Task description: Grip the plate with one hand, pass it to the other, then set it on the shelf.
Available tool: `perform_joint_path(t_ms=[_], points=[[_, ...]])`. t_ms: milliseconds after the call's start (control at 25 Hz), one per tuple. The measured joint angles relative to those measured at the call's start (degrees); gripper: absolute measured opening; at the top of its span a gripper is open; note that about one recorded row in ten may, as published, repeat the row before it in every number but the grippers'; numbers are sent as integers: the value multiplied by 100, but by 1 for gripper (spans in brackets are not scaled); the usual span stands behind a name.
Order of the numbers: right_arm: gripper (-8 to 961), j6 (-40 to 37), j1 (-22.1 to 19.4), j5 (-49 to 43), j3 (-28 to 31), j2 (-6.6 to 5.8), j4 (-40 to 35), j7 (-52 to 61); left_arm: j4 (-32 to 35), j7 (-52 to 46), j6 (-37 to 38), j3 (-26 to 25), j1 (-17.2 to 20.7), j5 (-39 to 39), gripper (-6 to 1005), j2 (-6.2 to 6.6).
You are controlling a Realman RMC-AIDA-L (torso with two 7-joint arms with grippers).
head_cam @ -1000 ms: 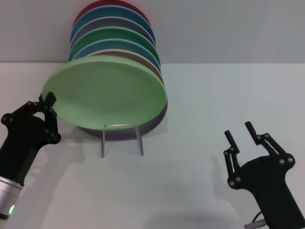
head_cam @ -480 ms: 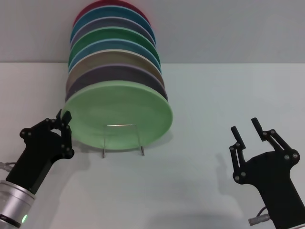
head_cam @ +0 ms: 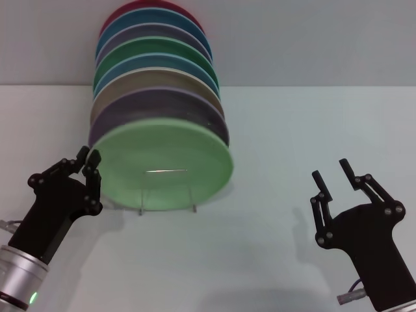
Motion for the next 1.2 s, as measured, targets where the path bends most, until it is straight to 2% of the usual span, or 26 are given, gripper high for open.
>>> perform_joint_path(t_ms=[80,200,320,360,400,480,560,640,840,1080,1200], points=[[320,0,11,0,8,0,-25,4,0,-1,126,1,42,-2,43,0],[320,0,20,0,55,-2,-64,10,1,-4,381,3,140,-2,139,8],[321,-9,24,0,191,-8,-95,108,3,-10,938,29,362,-3,235,19],[321,-28,6,0,387,-9,-142,301,3,-14,1399,39,558,-4,259,23],[321,-28,6,0,387,-9,-142,301,3,-14,1399,39,558,-4,284,23],[321,-29,-19,0,631,-7,-204,535,3,-56,1837,27,791,-9,332,24],[321,-10,-26,0,1024,0,-355,901,11,-210,2104,-21,954,-27,380,24],[321,-9,-20,0,1146,1,-414,1049,37,-397,2106,-111,971,-45,429,22],[321,59,107,-1,1627,-8,-779,1972,60,-604,1672,-520,818,-49,672,-2],[321,130,457,-1,1913,-17,-1517,3834,38,-580,1193,-847,576,-57,832,0],[321,145,683,-23,1910,-25,-2085,4817,55,-575,996,-978,508,-57,832,-6]])
